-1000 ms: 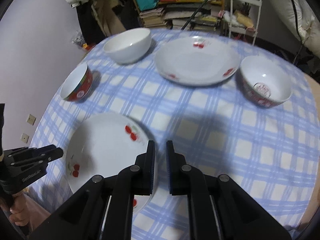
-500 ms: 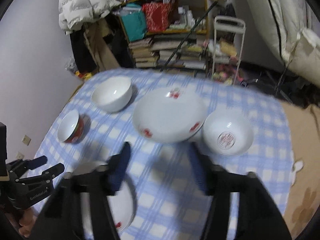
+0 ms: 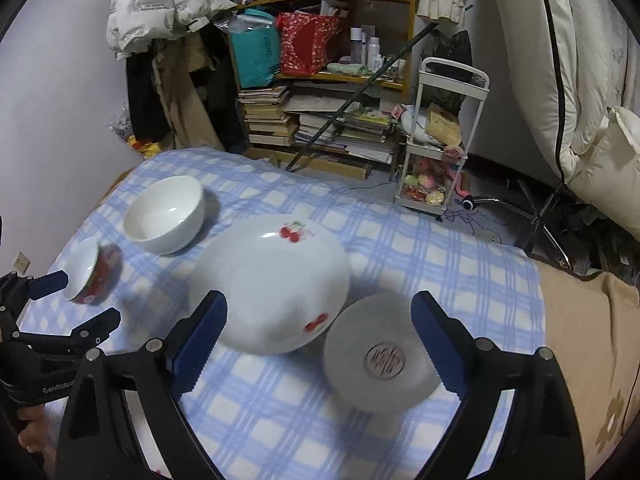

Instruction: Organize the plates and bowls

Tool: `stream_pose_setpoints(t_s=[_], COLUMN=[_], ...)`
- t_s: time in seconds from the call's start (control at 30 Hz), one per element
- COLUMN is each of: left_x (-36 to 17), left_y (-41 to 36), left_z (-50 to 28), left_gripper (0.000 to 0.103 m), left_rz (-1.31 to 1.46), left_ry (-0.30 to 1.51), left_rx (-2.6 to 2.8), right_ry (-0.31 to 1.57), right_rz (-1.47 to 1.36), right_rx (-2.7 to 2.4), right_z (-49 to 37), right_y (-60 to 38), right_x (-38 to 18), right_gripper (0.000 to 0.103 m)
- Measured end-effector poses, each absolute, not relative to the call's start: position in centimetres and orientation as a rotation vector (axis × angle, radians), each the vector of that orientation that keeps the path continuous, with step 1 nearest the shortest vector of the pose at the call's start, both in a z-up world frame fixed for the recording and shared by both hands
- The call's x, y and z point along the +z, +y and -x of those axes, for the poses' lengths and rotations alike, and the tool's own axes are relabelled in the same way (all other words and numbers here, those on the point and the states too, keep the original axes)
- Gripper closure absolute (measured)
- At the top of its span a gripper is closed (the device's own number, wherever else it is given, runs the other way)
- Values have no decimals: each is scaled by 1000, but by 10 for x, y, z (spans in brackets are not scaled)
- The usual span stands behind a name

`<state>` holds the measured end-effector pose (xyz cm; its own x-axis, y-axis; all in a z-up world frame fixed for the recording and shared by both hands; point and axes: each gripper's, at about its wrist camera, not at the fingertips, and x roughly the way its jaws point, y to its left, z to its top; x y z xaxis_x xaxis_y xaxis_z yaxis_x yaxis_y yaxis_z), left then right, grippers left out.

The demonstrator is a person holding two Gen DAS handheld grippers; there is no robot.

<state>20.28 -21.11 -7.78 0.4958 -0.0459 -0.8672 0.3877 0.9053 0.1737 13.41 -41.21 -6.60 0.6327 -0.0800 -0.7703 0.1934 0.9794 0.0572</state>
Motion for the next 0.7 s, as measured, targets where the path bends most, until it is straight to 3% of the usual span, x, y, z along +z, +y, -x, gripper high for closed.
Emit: stream_pose_setpoints(t_s=[0.47,0.57,0.7], left_x=[-133,-144,-158], left_y=[-245,-246,-249], left_z=[-257,-266,-278], left_gripper=[17,18,60], left_rz=[-368,-348,-301], left_ry=[1115,1166,1254], left_rx=[-247,-266,-326], right_ry=[963,1018,1087], right_rz=[-161,-181,-246], right_rx=[-81,-66,-30], right_z=[-203,-217,-230], right_y=[-454,-458,-462], right_x=[-105,-122,-144], right_gripper=[6,15,36])
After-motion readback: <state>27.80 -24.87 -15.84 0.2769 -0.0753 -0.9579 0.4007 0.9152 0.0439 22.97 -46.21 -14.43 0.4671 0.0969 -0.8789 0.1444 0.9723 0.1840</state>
